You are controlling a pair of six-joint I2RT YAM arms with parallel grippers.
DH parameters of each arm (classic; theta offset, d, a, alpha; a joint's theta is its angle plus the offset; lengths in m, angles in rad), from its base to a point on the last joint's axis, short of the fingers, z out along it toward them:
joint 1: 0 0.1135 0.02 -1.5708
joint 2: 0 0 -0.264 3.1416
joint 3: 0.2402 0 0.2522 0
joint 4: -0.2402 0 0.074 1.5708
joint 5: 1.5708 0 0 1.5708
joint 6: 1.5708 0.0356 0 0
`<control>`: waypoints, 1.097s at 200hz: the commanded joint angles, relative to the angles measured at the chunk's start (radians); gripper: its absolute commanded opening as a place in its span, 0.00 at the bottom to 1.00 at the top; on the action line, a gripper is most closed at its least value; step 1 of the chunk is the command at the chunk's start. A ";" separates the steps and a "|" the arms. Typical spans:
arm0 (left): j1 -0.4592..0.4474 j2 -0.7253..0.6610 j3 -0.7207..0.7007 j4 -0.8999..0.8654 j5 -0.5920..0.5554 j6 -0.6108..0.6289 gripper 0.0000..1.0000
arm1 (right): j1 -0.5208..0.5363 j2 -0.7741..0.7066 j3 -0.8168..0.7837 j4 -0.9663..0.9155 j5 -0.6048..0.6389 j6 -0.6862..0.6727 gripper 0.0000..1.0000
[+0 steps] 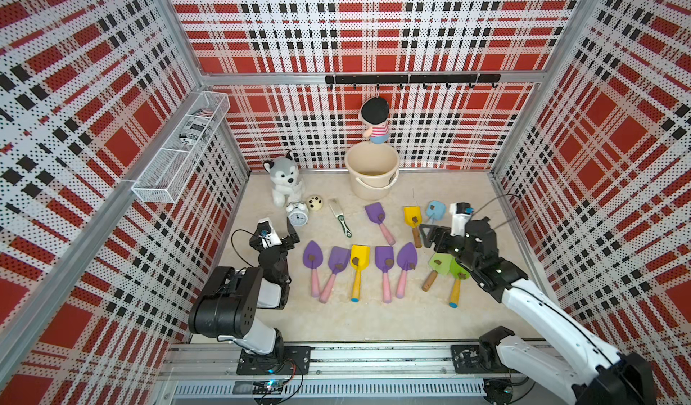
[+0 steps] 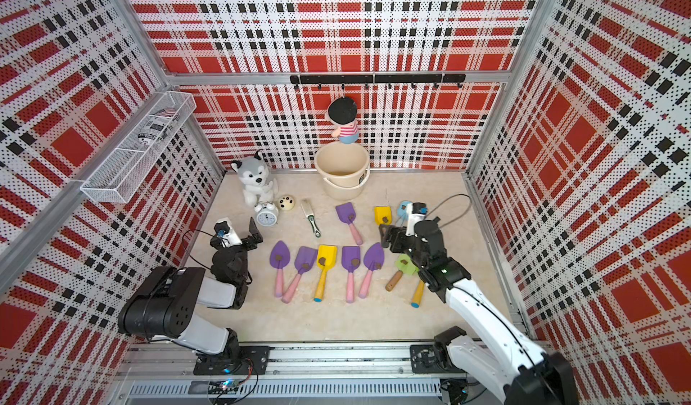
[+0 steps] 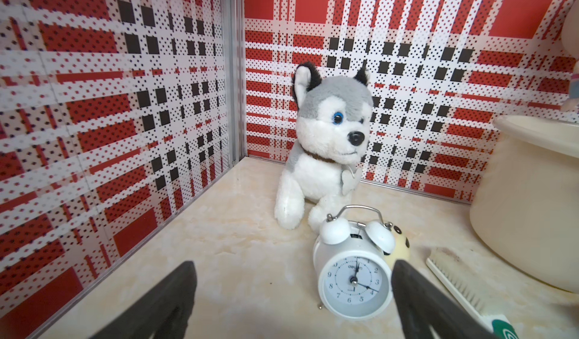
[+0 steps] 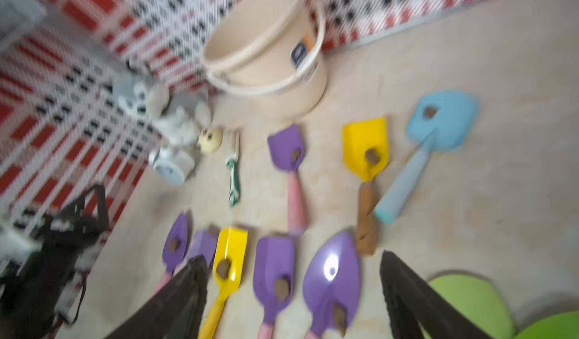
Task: Brush the soil off the hand trowel and place it into the bucket
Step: Pick up the brush from the center of the board.
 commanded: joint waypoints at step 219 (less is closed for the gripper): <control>-0.410 0.467 1.085 -1.338 -0.129 -0.668 0.72 | 0.200 0.103 0.112 -0.108 -0.014 0.068 0.89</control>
